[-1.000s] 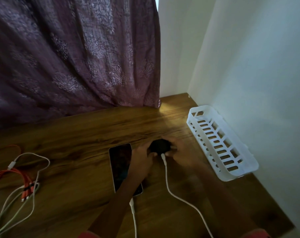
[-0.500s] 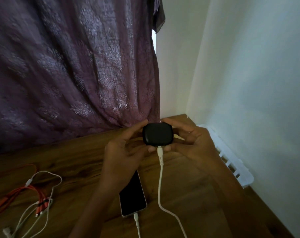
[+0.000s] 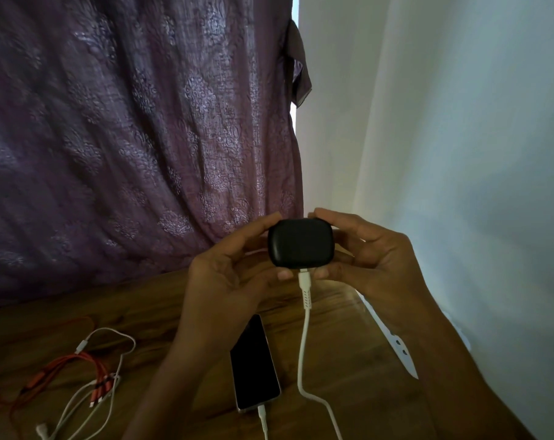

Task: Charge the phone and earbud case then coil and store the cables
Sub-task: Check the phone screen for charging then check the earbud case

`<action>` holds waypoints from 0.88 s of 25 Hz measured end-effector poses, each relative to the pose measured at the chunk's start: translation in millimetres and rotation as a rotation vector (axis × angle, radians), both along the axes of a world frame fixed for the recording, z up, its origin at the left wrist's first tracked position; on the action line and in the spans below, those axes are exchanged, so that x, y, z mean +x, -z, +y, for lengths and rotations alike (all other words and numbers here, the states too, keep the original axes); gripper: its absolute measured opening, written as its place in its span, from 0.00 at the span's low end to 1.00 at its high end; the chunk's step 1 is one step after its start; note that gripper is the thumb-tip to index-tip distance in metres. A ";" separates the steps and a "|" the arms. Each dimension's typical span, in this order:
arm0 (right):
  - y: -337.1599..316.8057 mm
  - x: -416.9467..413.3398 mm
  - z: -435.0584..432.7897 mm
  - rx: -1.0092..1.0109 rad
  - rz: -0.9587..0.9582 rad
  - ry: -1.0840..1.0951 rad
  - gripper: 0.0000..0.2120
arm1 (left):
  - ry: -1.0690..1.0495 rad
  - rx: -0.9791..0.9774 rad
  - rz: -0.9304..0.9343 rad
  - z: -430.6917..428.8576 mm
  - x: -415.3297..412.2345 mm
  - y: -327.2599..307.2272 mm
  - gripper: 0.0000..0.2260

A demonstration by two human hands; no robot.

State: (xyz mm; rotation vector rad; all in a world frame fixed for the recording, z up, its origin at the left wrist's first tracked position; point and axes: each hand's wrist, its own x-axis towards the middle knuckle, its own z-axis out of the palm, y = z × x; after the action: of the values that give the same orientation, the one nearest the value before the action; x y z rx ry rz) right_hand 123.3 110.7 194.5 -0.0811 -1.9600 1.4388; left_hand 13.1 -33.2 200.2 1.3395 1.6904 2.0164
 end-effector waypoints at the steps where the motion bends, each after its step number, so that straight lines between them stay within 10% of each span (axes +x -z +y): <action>1: -1.5 1.0 -1.5 -0.002 0.004 -0.002 0.24 | 0.000 0.004 -0.002 -0.6 0.9 -1.2 0.25; 22: -0.9 2.1 -2.0 0.034 0.015 0.015 0.24 | -0.060 -0.032 0.069 -2.4 3.9 0.2 0.26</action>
State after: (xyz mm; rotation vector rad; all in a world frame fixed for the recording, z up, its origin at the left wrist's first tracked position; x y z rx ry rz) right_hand 125.5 108.7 195.4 -0.0696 -1.9675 1.3917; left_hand 17.0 -35.6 200.0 1.3795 1.8054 1.9882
